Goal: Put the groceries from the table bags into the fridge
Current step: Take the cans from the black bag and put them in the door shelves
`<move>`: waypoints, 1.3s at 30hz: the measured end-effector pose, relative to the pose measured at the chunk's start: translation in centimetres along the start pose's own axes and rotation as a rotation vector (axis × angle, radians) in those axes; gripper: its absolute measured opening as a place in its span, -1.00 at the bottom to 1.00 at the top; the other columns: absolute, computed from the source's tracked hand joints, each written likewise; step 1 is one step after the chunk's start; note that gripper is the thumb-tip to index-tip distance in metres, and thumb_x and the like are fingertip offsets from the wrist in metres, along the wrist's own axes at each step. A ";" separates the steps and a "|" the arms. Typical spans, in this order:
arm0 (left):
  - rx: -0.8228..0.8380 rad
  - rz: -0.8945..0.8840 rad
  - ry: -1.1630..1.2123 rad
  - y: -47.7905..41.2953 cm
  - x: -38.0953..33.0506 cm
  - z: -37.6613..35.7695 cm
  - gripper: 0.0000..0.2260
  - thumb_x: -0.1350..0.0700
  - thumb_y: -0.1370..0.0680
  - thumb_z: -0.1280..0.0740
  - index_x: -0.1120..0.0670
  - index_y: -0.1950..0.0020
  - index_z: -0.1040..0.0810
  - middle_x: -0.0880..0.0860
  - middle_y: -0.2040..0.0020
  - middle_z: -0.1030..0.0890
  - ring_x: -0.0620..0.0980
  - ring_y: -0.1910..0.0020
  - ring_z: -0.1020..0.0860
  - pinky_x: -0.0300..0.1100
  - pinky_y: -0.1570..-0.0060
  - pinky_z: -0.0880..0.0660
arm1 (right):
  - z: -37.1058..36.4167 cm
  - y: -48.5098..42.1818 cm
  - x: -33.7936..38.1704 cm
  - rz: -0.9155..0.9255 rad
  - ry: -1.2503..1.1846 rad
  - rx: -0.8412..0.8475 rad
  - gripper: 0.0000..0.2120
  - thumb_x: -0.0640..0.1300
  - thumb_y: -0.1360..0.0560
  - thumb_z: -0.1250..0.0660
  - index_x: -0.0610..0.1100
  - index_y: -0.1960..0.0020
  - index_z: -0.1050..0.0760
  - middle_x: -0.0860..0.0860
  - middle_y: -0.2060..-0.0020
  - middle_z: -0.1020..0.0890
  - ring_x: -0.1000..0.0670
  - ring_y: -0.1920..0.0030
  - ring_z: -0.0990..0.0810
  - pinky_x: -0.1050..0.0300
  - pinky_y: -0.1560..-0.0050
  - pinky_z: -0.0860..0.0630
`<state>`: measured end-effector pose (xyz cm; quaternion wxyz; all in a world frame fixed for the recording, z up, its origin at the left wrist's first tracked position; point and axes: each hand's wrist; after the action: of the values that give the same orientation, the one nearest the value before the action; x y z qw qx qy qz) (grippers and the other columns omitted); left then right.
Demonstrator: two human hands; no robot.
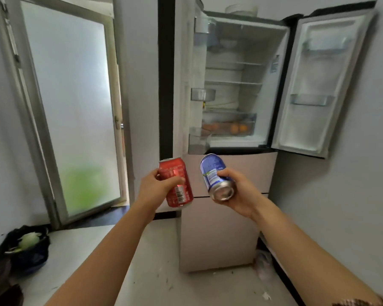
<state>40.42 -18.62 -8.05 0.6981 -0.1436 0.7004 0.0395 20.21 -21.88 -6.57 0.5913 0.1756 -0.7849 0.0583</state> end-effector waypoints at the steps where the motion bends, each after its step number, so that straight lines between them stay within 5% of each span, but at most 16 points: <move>1: 0.009 -0.020 0.007 -1.4 -0.1 -1.2 -0.65 0.16 -0.43 -0.47 0.05 -0.15 -0.46 0.01 0.01 -0.59 0.00 0.03 -0.59 -0.12 0.07 -0.54 | 1.3 -1.2 0.8 0.005 0.059 -0.037 -0.83 -0.11 -0.49 -0.27 -0.17 -0.01 -0.54 -0.10 0.18 -0.60 0.00 0.25 -0.56 0.13 0.21 -0.49; 7: 0.021 -0.129 -0.007 -11.5 0.3 -7.3 -0.56 0.16 -0.40 -0.49 0.00 -0.20 -0.41 -0.06 0.01 -0.56 -0.14 0.08 -0.54 -0.29 0.26 -0.43 | 7.5 -10.0 6.0 0.128 0.288 -0.202 -0.80 -0.08 -0.43 -0.38 -0.15 -0.01 -0.57 -0.10 0.10 -0.66 0.00 0.17 -0.60 0.16 0.20 -0.53; 11: -0.016 -0.197 -0.050 -19.2 -0.5 -10.7 -0.46 0.12 -0.37 -0.52 -0.03 -0.27 -0.38 -0.08 -0.05 -0.53 -0.11 0.01 -0.52 -0.26 0.15 -0.46 | 10.0 -17.1 9.7 0.219 0.306 -0.354 -0.68 -0.03 -0.35 -0.47 -0.17 -0.04 -0.58 -0.14 0.07 -0.67 -0.04 0.13 -0.61 0.15 0.25 -0.52; 17: -0.118 -0.317 -0.134 -27.1 -1.6 -14.2 -0.40 0.12 -0.33 -0.55 -0.07 -0.28 -0.36 -0.10 -0.13 -0.50 -0.10 -0.09 -0.49 -0.08 -0.10 -0.50 | 12.9 -25.8 13.1 0.245 0.304 -0.333 -0.66 0.00 -0.36 -0.48 -0.18 -0.03 -0.57 -0.14 0.08 -0.66 -0.02 0.16 -0.63 0.15 0.24 -0.57; 21: -0.192 -0.395 -0.229 -30.7 -1.9 -15.0 -0.33 0.13 -0.30 -0.57 -0.05 -0.34 -0.35 -0.14 -0.13 -0.49 -0.15 -0.09 -0.48 -0.22 -0.05 -0.44 | 13.6 -31.5 15.4 0.294 0.373 -0.252 -0.59 0.02 -0.35 -0.50 -0.18 -0.08 -0.51 -0.13 0.03 -0.63 -0.07 0.02 -0.63 0.08 0.04 -0.62; 25: -0.290 -0.453 -0.376 -33.1 -1.2 -15.9 -0.33 0.09 -0.27 -0.59 -0.08 -0.31 -0.38 -0.17 -0.11 -0.51 -0.26 0.00 -0.50 -0.43 0.08 -0.38 | 13.6 -36.5 17.4 0.371 0.476 -0.123 -0.70 -0.05 -0.32 -0.54 -0.15 0.05 -0.53 -0.12 0.06 -0.66 -0.06 0.04 -0.64 0.10 0.07 -0.59; 30: -0.476 -0.450 -0.606 -35.5 0.1 -17.5 -0.37 0.07 -0.24 -0.57 0.01 -0.27 -0.46 -0.06 -0.10 -0.47 -0.12 -0.03 -0.49 -0.34 0.01 -0.39 | 13.4 -42.2 18.4 0.435 0.678 0.002 -0.43 -0.11 -0.24 -0.59 -0.12 -0.18 -0.45 -0.02 -0.11 -0.56 -0.02 -0.07 -0.58 0.01 -0.09 -0.58; 34: -0.557 -0.367 -0.757 -37.0 0.8 -18.4 -0.51 0.04 -0.25 -0.54 0.03 -0.14 -0.51 -0.05 0.02 -0.47 -0.13 0.10 -0.43 -0.33 0.20 -0.30 | 13.3 -45.8 19.1 0.456 0.882 0.205 -0.31 -0.12 -0.24 -0.59 -0.13 -0.33 -0.45 0.00 -0.18 -0.53 0.03 -0.14 -0.50 0.16 -0.03 -0.49; 39: -0.591 -0.188 -0.824 -38.7 2.4 -18.9 -0.58 -0.12 -0.13 -0.45 -0.02 0.07 -0.56 0.01 0.14 -0.61 0.00 0.16 -0.58 -0.18 0.27 -0.47 | 12.9 -48.6 19.4 0.448 1.152 0.434 -0.31 -0.12 -0.21 -0.61 -0.12 -0.29 -0.45 0.00 -0.16 -0.54 -0.01 -0.16 -0.51 0.13 -0.07 -0.52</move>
<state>32.11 -60.75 -4.41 0.8463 -0.3696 0.3101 0.2259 20.66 -75.04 2.37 0.8418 0.0641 -0.3306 0.4219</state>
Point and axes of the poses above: each hand's wrist, its own y-axis away from the middle knuckle, its own z-axis out of the back of the hand, x = y × z
